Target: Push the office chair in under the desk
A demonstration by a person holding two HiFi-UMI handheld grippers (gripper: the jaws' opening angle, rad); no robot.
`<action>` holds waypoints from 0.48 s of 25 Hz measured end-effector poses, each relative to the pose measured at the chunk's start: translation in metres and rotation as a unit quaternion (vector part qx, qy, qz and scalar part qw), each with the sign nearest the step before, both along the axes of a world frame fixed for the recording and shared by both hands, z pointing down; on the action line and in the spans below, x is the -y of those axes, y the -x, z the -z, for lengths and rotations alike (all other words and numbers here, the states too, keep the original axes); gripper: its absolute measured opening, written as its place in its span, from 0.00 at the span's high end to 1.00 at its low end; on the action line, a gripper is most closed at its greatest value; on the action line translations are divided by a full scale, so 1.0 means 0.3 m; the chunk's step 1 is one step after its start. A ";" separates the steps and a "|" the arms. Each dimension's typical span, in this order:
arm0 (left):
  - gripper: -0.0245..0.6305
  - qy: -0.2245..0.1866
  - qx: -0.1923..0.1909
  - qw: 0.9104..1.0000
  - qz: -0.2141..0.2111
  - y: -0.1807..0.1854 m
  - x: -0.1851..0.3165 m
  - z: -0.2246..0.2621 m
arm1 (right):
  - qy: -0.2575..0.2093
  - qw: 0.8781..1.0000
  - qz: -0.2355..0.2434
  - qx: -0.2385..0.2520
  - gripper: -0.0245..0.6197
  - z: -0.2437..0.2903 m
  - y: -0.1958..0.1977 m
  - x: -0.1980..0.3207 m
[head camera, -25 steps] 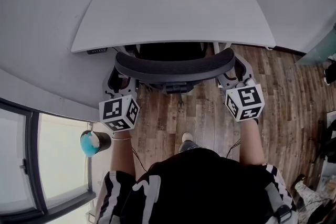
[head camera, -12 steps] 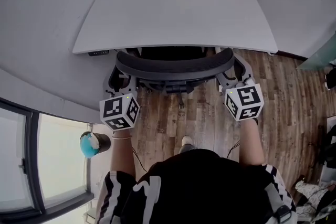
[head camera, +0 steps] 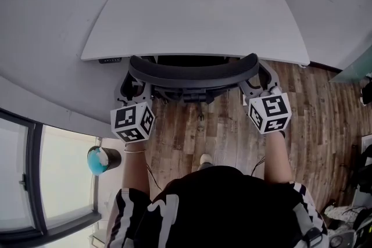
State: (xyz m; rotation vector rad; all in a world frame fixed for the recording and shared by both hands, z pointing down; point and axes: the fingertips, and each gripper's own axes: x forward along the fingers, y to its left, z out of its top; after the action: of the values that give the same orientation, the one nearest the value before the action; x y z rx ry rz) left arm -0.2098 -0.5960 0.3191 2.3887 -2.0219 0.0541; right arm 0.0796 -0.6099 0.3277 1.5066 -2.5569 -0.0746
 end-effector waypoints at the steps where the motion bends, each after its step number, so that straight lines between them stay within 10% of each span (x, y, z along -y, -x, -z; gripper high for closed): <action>1: 0.59 0.000 0.000 1.000 0.001 0.001 0.004 -0.001 | 0.000 1.000 0.000 0.000 0.56 -0.002 0.001 0.005; 12: 0.59 -0.003 0.000 1.000 0.012 0.002 0.050 -0.006 | -0.003 1.000 0.009 0.000 0.56 -0.004 0.004 0.072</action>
State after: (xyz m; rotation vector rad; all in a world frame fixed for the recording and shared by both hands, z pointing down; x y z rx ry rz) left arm -0.2103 -0.6111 0.3207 2.3670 -2.0537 0.0497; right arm 0.0785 -0.6315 0.3289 1.4843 -2.5731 -0.0843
